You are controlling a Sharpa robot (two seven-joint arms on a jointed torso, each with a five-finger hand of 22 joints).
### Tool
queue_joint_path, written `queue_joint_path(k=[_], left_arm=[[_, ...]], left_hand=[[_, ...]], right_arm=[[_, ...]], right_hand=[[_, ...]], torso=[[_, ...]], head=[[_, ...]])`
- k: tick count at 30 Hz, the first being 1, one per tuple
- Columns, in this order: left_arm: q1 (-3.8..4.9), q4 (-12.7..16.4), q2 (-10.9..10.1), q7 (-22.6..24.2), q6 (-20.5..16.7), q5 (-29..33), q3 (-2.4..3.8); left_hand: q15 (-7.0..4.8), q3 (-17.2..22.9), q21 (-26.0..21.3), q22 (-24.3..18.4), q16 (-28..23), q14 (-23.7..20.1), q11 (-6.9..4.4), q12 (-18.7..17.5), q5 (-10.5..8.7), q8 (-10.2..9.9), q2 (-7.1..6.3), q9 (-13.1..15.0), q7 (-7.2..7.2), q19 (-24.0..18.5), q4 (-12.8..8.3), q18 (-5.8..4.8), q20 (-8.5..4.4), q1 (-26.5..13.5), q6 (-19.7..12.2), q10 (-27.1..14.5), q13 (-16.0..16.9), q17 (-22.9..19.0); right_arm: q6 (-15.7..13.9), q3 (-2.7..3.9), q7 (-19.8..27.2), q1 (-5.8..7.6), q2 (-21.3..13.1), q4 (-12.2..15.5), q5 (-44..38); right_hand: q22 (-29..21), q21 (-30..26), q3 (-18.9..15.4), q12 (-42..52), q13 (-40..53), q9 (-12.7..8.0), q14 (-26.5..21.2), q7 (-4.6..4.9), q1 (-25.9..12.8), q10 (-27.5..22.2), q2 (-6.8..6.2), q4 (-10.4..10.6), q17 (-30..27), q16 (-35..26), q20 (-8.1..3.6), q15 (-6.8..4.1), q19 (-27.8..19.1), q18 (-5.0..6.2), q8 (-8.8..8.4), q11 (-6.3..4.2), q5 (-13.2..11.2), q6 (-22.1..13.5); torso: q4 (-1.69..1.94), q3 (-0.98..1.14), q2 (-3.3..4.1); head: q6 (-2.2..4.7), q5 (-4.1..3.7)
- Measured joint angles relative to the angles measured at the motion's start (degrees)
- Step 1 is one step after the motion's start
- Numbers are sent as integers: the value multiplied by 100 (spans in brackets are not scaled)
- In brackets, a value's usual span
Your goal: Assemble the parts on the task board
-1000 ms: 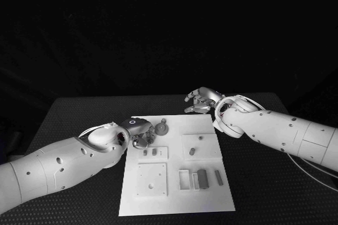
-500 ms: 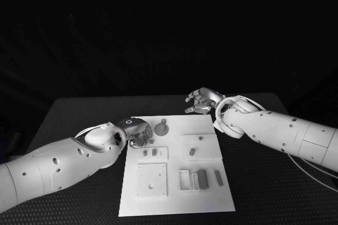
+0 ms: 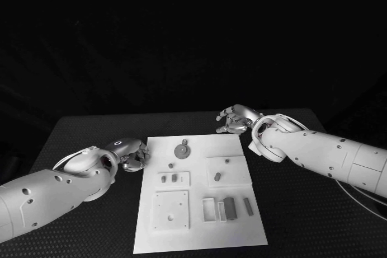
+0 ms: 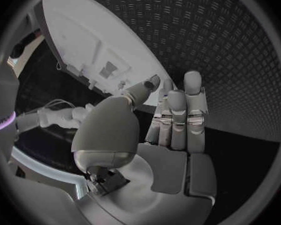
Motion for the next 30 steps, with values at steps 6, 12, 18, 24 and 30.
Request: queue_joint_path(k=[6, 12, 18, 24, 30], left_arm=[[2, 48, -272, 193, -346, 1760, 40], [2, 44, -384, 697, -513, 3165, 39], [2, 56, -420, 1109, -486, 4372, 38], [0, 57, -440, 1370, -388, 5050, 37], [-1, 62, -436, 1517, -316, 5311, 37]], left_hand=[[34, -92, -67, 0, -82, -127, 49, -27, -4, 0, -10, 0, 40, -141, 87, -2, 18, -92, -20, -131, 6, -38], [222, -361, -595, -138, -700, -789, 234, -27, -4, 0, -50, 12, 107, -876, -7, -22, 202, -358, -103, -585, -56, -292], [567, -745, -1242, -779, -1958, -1749, 477, -49, 30, 24, -28, 17, 78, -2057, -161, 61, 555, -854, -251, -946, -230, -818], [865, -782, -1242, -1425, -2852, -1958, 419, 19, 8, 66, 85, 33, 88, -2659, -231, -70, 817, -823, -322, -788, -383, -1086], [853, -821, -1242, -1587, -3009, -1844, 418, 19, 8, 89, 134, 31, 101, -2655, -270, -70, 821, -773, -335, -743, -454, -1072]], right_arm=[[228, -164, 336, -7, -296, 65, -24], [350, -205, 543, -3, -593, 331, -364], [357, -394, 665, -23, -866, 635, -820], [360, -468, 674, -146, -908, 838, -1337], [368, -486, 637, -184, -910, 881, -1785]], right_hand=[[0, -97, 83, -1712, -1279, 89, -104, -92, -32, -304, 32, 59, -175, -349, -39, -55, -82, -2, 119, -39, 22, 135], [0, -184, 147, -3113, -2352, 199, -110, -111, -32, -254, 32, 26, -218, -497, -29, 31, -154, -5, 252, 94, 22, 154], [0, -227, 157, -3788, -2872, 282, -65, -207, 43, -94, 64, -65, -218, -516, -28, 73, -153, -9, 377, 125, 22, 256], [0, -227, 134, -3955, -3030, 299, -44, -192, 69, 143, 38, -121, -218, -552, -6, 53, -129, -13, 377, 93, 22, 346], [0, -261, 111, -3967, -3049, 342, -3, -170, 99, 419, 8, -144, -217, -580, 5, 33, -117, -31, 462, 40, 22, 480]], torso=[[9, -1, -3], [8, -4, -3], [10, -4, -2], [-1, -2, -2], [7, -1, -2]], head=[[44, -71], [94, -108], [132, -101], [145, -130], [155, -165]])
